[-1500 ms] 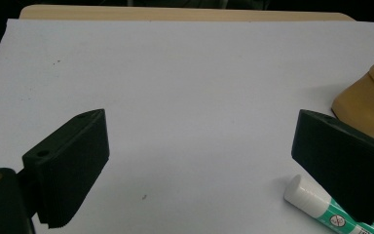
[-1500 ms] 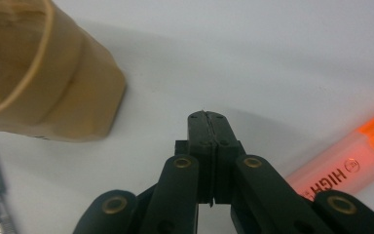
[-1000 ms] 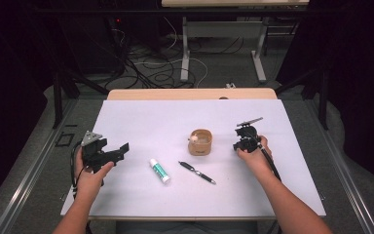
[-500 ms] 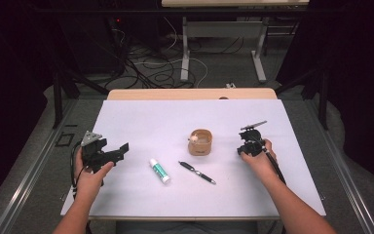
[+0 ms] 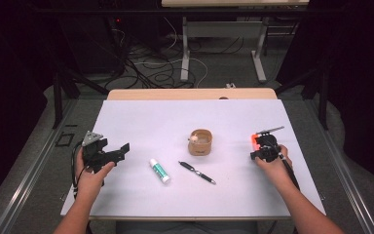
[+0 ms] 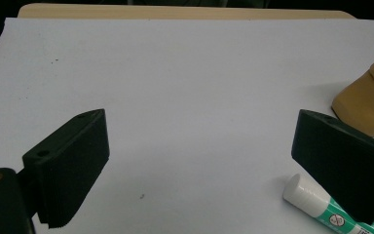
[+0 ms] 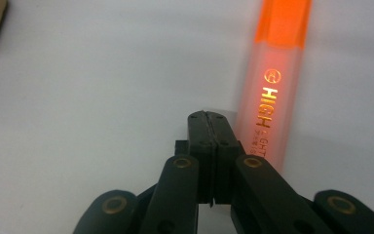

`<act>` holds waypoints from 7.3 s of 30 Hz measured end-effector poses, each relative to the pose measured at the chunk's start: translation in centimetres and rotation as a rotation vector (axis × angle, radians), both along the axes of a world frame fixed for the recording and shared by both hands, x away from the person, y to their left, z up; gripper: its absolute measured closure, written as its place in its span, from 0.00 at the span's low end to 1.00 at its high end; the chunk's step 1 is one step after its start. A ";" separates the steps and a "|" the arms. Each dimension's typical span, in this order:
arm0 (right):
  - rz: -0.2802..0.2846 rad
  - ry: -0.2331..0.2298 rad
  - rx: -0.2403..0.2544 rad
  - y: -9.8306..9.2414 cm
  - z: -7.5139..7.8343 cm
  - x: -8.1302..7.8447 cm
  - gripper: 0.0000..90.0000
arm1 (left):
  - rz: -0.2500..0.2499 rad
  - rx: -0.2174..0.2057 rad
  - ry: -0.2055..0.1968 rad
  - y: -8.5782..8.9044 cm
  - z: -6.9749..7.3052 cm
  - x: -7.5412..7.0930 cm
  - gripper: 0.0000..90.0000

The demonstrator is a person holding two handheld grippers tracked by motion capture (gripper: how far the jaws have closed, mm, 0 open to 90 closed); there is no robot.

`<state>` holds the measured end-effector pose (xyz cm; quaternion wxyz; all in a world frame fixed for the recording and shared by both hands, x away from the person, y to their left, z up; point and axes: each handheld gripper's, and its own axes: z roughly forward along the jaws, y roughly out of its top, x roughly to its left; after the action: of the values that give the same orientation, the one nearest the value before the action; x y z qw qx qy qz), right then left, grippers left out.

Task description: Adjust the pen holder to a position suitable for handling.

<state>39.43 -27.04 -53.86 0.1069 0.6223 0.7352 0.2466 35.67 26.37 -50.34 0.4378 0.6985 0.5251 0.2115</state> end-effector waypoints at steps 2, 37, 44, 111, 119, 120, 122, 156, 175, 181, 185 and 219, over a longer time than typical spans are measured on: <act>-0.012 0.014 -0.009 -0.6 0.1 -0.2 1.00 | 0.001 0.002 0.001 0.0 0.0 0.0 0.07; 0.007 -0.056 0.028 -3.7 0.7 -1.2 0.93 | -0.001 0.003 -0.003 0.0 0.0 0.0 0.07; 0.031 -0.074 0.030 -3.4 1.0 -1.0 0.80 | 0.003 -0.007 -0.002 0.0 -0.1 0.1 0.07; 0.293 0.057 -0.212 -5.0 1.3 2.8 0.60 | -0.001 0.003 0.010 -0.1 -0.2 0.1 0.08; 0.283 0.123 -0.250 -4.9 1.2 2.8 0.66 | 0.000 0.000 0.008 -0.2 -0.2 0.1 0.08; 0.280 0.131 -0.246 -4.9 1.2 2.8 0.68 | 0.000 0.000 0.008 -0.2 -0.2 0.1 0.08; 0.279 0.131 -0.242 -4.9 1.2 2.8 0.69 | 0.000 0.000 0.008 -0.1 -0.2 0.1 0.08; 0.213 0.107 -0.170 -4.4 1.3 2.1 0.74 | -0.003 0.005 0.007 -0.2 -0.2 0.1 0.08; 0.275 -0.082 -0.108 -1.4 3.6 0.5 0.74 | -0.011 -0.004 0.001 -0.5 0.0 -0.1 0.08; 0.296 -0.149 -0.110 -0.3 4.3 0.0 0.74 | -0.013 -0.010 -0.006 -0.6 0.2 -0.2 0.08; 0.312 -0.199 -0.112 0.5 4.7 -0.4 0.74 | -0.014 -0.014 -0.009 -0.8 0.3 -0.3 0.08; 0.421 -0.498 -0.004 8.7 5.8 -4.9 0.74 | -0.087 -0.130 -0.034 -2.8 2.7 -1.3 0.15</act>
<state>34.51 -18.33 -48.05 0.2312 0.3769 0.7996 0.4063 34.38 23.52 -47.68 0.4998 0.6872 0.4992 0.1693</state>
